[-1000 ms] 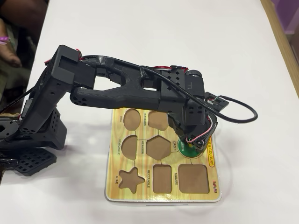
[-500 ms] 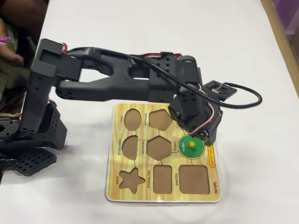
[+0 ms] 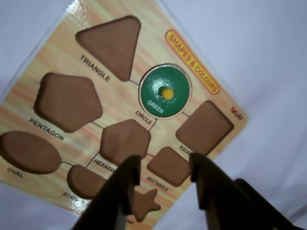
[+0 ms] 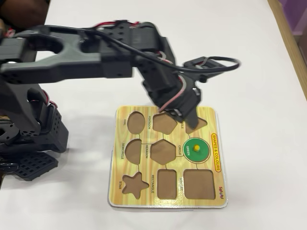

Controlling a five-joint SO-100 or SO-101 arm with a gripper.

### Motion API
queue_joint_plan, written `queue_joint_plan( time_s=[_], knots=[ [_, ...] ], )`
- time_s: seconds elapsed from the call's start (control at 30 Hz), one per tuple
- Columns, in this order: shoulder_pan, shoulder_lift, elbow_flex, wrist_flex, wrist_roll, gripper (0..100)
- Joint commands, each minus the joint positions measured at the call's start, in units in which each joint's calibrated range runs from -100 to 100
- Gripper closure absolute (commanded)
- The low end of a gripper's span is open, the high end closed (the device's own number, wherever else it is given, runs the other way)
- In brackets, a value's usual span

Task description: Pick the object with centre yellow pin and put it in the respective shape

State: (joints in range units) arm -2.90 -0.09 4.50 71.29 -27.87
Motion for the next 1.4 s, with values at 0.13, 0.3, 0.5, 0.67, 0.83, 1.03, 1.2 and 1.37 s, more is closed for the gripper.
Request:
queue_joint_plan(
  time_s=[0.13, 0.3, 0.5, 0.67, 0.83, 1.03, 1.2, 1.37],
  knots=[
    [0.17, -16.48, 11.06, -0.08, -8.16, 87],
    [0.26, -24.52, 18.53, -0.77, -14.44, 87],
    [0.36, -33.55, 26.35, -0.77, -20.09, 88],
    [0.65, -42.42, 34.17, -0.85, -24.11, 88],
    [0.75, -52.47, 43.71, -0.85, -28.09, 88],
    [0.85, -62.68, 52.25, -0.94, -30.18, 88],
    [3.58, -70.29, 57.37, -0.94, -30.18, 88],
    [4.36, -78.66, 62.32, -0.94, -30.18, 88]
  ],
)
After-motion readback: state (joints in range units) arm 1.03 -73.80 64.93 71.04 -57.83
